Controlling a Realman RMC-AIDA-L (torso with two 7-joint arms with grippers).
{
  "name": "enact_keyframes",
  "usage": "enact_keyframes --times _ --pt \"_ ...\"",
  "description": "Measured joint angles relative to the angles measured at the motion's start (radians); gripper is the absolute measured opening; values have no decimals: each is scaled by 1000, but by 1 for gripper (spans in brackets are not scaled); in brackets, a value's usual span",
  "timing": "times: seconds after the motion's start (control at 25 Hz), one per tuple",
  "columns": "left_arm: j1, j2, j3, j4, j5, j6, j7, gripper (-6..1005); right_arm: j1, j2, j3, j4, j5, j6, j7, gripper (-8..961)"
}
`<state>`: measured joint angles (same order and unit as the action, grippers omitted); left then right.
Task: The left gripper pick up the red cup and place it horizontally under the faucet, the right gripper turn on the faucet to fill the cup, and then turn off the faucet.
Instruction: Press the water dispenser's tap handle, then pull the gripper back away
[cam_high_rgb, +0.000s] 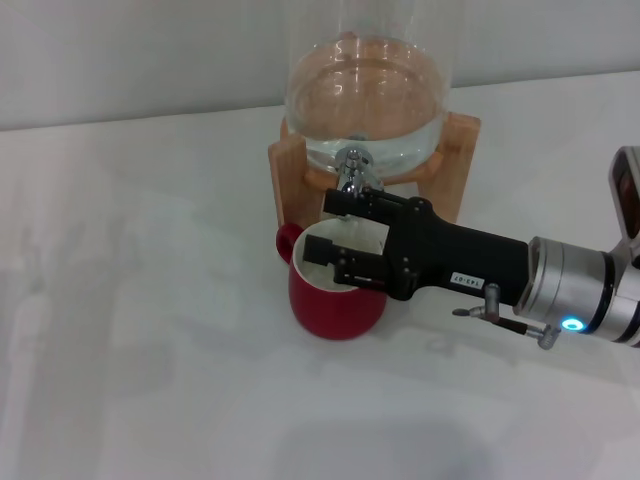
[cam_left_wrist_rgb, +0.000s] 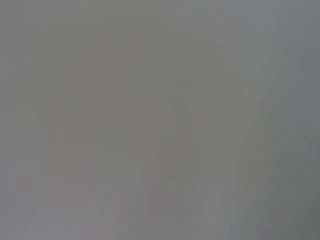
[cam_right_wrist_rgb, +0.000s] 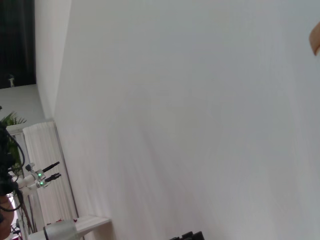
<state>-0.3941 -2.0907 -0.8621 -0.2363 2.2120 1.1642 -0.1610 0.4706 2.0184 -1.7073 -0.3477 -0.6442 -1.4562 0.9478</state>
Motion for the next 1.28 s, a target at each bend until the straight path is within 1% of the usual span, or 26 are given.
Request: enact_keyframes --times 1.04,1.28 --pt "-9 1 0 0 0 -3 0 440 -12 -11 25 -4 9 7 -8 750" --pt "-9 1 0 0 0 -3 0 440 -12 -12 48 -4 4 7 -9 750"
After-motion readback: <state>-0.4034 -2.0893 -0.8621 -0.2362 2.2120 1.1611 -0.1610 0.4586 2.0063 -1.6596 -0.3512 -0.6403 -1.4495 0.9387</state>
